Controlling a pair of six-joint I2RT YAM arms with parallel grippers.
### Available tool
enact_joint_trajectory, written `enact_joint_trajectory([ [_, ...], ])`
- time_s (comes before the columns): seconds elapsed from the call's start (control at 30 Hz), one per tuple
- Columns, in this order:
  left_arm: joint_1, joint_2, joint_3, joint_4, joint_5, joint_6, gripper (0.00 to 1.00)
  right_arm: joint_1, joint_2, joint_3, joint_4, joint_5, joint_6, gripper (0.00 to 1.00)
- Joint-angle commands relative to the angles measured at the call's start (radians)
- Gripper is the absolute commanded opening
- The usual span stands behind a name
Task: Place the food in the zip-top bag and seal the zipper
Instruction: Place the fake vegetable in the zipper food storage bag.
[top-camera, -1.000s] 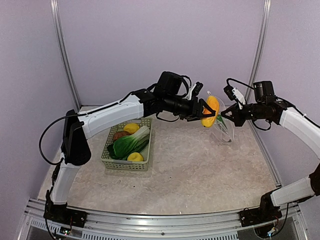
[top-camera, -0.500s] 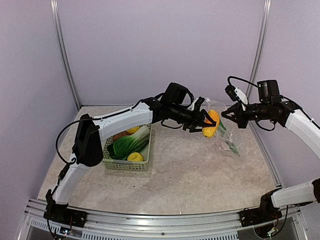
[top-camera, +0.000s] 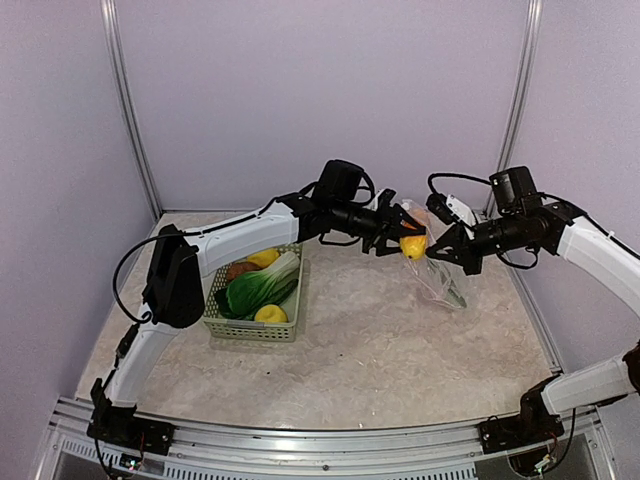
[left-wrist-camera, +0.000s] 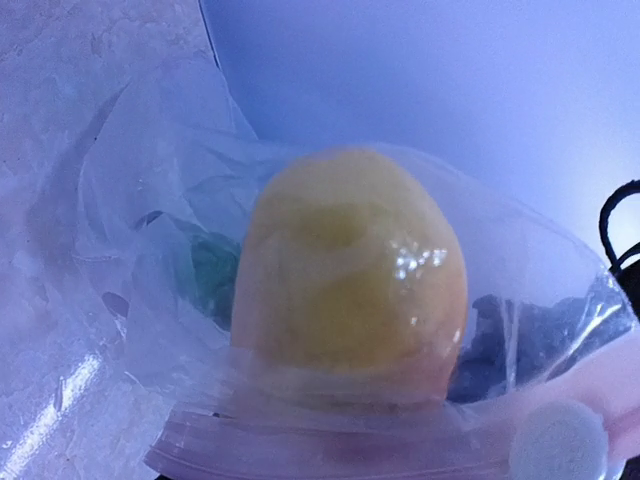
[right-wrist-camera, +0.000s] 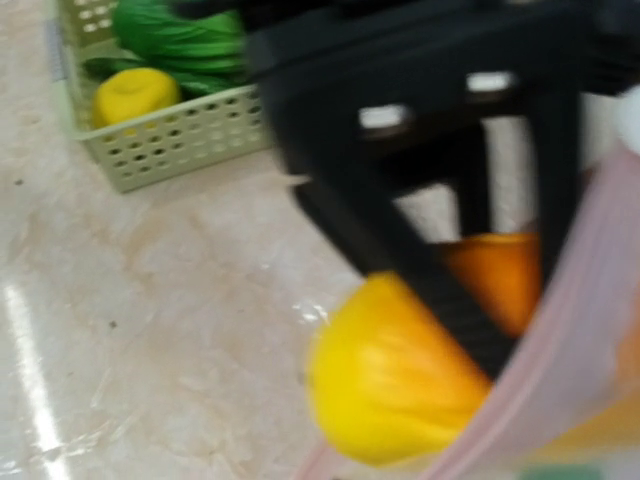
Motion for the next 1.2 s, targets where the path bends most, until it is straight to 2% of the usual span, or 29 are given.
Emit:
enact_joint_trajectory([
  [0.0, 0.017, 0.02, 0.013, 0.159, 0.003, -0.192, 0.03, 0.037, 0.017, 0.012, -0.077, -0.038, -0.042, 0.0],
  [0.17, 0.001, 0.065, 0.069, 0.196, -0.077, -0.238, 0.08, 0.039, 0.015, 0.019, -0.05, -0.103, 0.012, 0.0],
  [0.27, -0.017, 0.073, 0.081, 0.159, -0.126, -0.211, 0.27, 0.022, 0.01, 0.076, -0.024, -0.142, 0.071, 0.0],
  [0.33, -0.018, 0.062, 0.046, 0.163, -0.138, -0.206, 0.35, -0.007, 0.006, 0.099, 0.008, -0.131, 0.116, 0.0],
  [0.43, -0.03, 0.025, 0.038, 0.066, -0.206, -0.1, 0.45, -0.101, 0.009, 0.113, 0.068, -0.23, 0.206, 0.0],
  [0.53, -0.041, -0.028, 0.017, 0.017, -0.259, -0.003, 0.56, -0.141, 0.031, 0.129, 0.084, -0.288, 0.237, 0.0],
  [0.63, -0.054, -0.097, -0.03, 0.011, -0.333, 0.083, 0.69, -0.148, 0.049, 0.114, 0.107, -0.265, 0.257, 0.0],
  [0.77, -0.088, -0.179, -0.055, -0.012, -0.434, 0.248, 0.79, -0.16, 0.06, 0.088, 0.128, -0.232, 0.274, 0.0],
  [0.87, -0.106, -0.211, -0.056, -0.023, -0.485, 0.319, 0.81, -0.169, 0.06, 0.084, 0.139, -0.24, 0.289, 0.0],
  [1.0, -0.114, -0.229, -0.063, -0.06, -0.543, 0.341, 0.82, -0.179, 0.058, 0.091, 0.14, -0.245, 0.297, 0.0],
  [1.1, -0.123, -0.266, -0.135, -0.076, -0.61, 0.358, 0.82, -0.184, 0.052, 0.087, 0.142, -0.246, 0.3, 0.0],
  [1.17, -0.127, -0.305, -0.217, -0.064, -0.662, 0.337, 0.78, -0.185, 0.046, 0.079, 0.151, -0.242, 0.302, 0.0],
])
